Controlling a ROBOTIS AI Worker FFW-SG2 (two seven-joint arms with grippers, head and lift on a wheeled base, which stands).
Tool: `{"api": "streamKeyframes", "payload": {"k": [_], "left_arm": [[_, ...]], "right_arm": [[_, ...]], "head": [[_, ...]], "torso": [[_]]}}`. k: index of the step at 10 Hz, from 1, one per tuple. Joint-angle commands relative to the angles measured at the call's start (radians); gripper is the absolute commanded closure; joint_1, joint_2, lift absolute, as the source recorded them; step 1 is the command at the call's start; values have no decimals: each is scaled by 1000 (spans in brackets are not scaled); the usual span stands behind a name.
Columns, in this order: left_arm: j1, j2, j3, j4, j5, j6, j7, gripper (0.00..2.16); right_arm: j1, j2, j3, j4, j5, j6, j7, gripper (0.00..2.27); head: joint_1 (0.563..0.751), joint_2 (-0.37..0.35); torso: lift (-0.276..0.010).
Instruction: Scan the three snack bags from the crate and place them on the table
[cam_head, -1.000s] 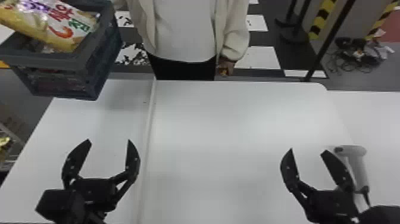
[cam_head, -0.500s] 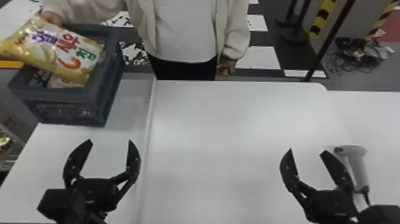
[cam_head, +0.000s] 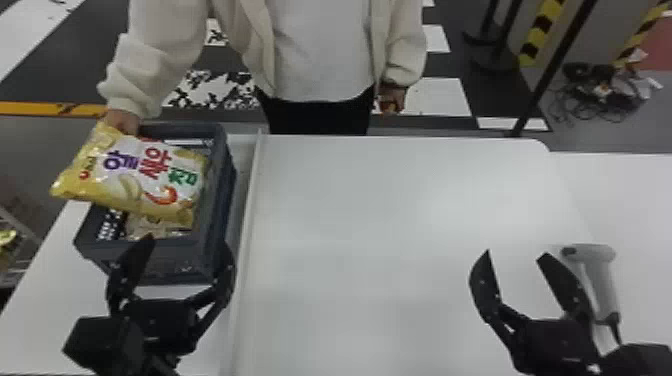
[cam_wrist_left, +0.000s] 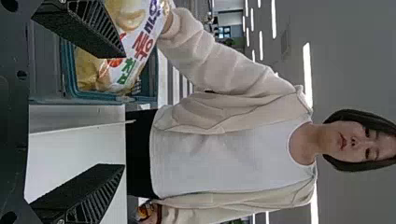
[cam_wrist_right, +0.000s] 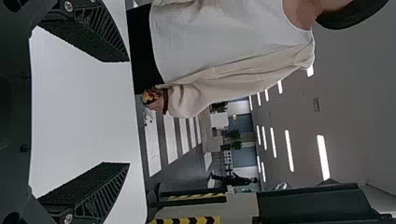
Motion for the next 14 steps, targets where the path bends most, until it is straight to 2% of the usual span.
{"api": "streamKeyframes", "payload": {"k": [1,5,7,8,10,12,14], "left_arm": [[0,1,0,0,0,0,1,22],[-1,0,23,-12,6,-19,15,12],[-18,-2,71,-61,27,40,0,16],[-34,-3,100,-98,33,113,-2,16],[-81,-11,169,-149,86,282,-31,16],[-149,-14,245,-169,170,481,-69,16],[-213,-16,302,-173,230,610,-83,19]], "right_arm": [[0,0,0,-1,0,0,0,80],[0,-3,6,-1,0,0,0,80],[1,-6,11,-1,0,0,0,80],[1,-11,14,-3,0,0,0,80],[3,-21,17,-5,0,0,0,80],[3,-26,18,-6,0,0,0,80],[-3,-34,25,-5,0,15,0,80]], "head": [[695,-9],[695,1],[695,21],[695,38],[695,84],[695,120],[695,169]], "torso": [[-62],[-62],[-62],[-62],[-62],[-62],[-62]]}}
